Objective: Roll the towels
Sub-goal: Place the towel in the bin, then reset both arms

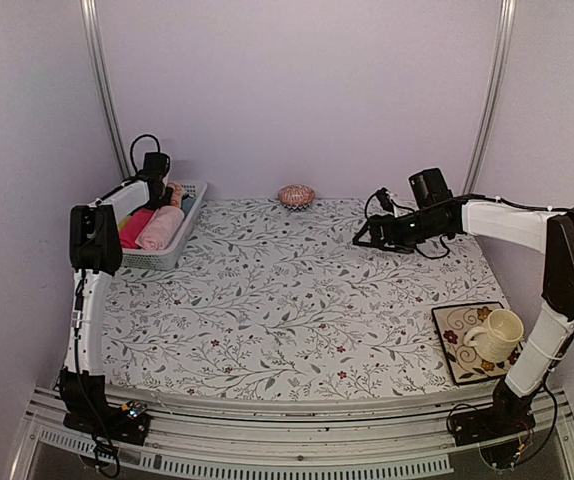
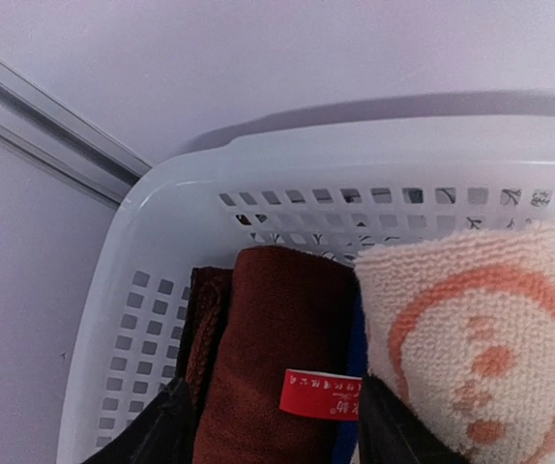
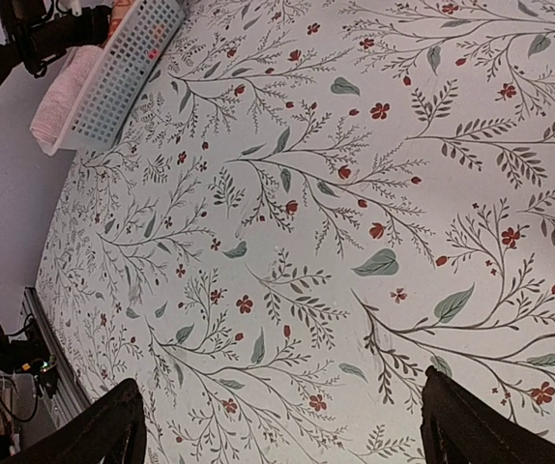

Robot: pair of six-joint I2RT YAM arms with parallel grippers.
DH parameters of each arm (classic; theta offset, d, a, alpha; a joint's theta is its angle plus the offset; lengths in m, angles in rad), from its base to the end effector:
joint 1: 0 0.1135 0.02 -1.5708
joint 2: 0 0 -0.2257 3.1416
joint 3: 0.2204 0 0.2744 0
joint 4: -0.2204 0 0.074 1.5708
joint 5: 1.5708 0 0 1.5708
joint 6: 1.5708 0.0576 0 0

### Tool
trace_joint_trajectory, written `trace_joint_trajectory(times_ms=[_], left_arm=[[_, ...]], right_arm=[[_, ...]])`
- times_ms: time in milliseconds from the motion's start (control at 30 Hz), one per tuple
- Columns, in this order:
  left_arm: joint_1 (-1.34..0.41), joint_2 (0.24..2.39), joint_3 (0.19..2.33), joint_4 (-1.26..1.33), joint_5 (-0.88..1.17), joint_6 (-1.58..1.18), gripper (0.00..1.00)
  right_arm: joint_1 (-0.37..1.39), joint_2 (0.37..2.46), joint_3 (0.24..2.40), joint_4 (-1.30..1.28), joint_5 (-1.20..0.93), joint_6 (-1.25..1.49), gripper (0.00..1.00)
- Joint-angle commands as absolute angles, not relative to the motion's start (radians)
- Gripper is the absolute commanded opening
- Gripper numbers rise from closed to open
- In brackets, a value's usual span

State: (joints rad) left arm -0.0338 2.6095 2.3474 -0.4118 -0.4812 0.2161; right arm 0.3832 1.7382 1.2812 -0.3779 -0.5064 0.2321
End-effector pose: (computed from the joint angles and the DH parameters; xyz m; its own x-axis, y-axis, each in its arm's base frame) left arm 0.5869 0.0068 0.1385 -0.6803 0.2132 -0.7013 -0.1900 0.8727 0.4497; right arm 0.3678 0.1784 0.1795 -0.8137 -0.1111 -0.5706 -0.4539 0.7346 0.5043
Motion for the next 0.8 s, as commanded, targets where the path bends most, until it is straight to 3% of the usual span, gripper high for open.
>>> trace_joint_trajectory(times_ms=[0,533,767], left_arm=[[-0.029,2.625,2.341,-0.424,-0.471,0.216,0.60],[-0.030,2.440,2.315,-0.352,-0.465,0.187,0.96],[-0.029,2.367,2.309,-0.417,-0.505,0.192,0.97]], right_arm=[[0.393,1.703,1.272,-0.383,-0.506,0.233,0.99],[0.408,1.670,1.244,-0.374,-0.487,0.244,0.99],[0.407,1.667,1.274,-0.399,-0.452,0.222,0.99]])
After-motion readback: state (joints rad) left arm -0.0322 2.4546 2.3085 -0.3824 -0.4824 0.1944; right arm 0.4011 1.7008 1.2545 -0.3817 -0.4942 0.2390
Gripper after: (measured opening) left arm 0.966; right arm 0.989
